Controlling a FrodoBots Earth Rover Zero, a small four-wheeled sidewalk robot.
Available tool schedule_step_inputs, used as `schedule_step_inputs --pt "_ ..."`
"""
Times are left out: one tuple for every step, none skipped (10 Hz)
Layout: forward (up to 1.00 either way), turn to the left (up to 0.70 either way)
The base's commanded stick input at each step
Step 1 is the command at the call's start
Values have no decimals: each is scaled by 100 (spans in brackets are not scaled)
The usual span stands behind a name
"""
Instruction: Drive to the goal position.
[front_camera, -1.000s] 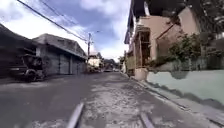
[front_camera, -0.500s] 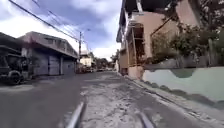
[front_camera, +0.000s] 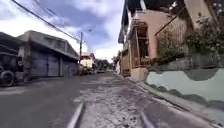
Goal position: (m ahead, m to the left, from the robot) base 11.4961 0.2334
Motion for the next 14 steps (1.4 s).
schedule_step_inputs --pt "100 0" --pt "100 0" --pt "100 0" --pt "100 0" --pt "100 0" --pt "100 0" --pt "100 0" --pt "100 0" --pt "100 0" --pt "100 0" --pt "100 0" --pt "100 0" --pt "100 0" --pt "100 0"
